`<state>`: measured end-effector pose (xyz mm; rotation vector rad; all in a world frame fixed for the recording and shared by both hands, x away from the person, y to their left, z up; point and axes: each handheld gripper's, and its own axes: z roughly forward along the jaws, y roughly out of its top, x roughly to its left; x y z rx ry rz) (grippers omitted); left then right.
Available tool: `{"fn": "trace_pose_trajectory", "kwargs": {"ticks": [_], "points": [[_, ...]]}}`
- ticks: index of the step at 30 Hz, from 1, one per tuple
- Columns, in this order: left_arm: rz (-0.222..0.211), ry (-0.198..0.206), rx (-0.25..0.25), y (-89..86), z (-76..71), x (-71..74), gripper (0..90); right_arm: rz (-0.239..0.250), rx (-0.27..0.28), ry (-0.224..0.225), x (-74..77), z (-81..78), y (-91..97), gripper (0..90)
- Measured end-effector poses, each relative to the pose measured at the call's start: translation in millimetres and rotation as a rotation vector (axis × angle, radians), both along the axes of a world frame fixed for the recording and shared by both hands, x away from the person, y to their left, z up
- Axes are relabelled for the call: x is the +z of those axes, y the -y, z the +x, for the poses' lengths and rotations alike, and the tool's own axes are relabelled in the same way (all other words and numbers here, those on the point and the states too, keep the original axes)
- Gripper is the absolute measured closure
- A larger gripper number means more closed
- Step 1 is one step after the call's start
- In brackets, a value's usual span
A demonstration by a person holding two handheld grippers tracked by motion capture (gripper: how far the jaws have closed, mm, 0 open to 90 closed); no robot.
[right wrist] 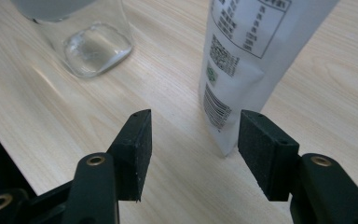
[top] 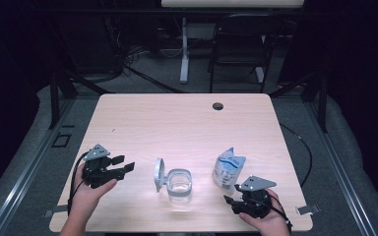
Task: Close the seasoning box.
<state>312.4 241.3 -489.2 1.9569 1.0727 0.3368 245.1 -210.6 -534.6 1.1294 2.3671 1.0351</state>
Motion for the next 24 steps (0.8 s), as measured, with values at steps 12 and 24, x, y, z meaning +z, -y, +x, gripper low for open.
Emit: {"fn": "trace_pose_trajectory", "kwargs": {"ticks": [12,24], "points": [[0.0,-0.002,-0.004,0.4,0.9,-1.1,47.1,-0.007,-0.058,0.017,-4.1,6.5,3.2,43.0],[0.004,-0.011,0.002,0.1,1.8,-3.9,47.4,-0.009,-0.08,0.018,-10.0,17.2,-1.0,41.5]]}}
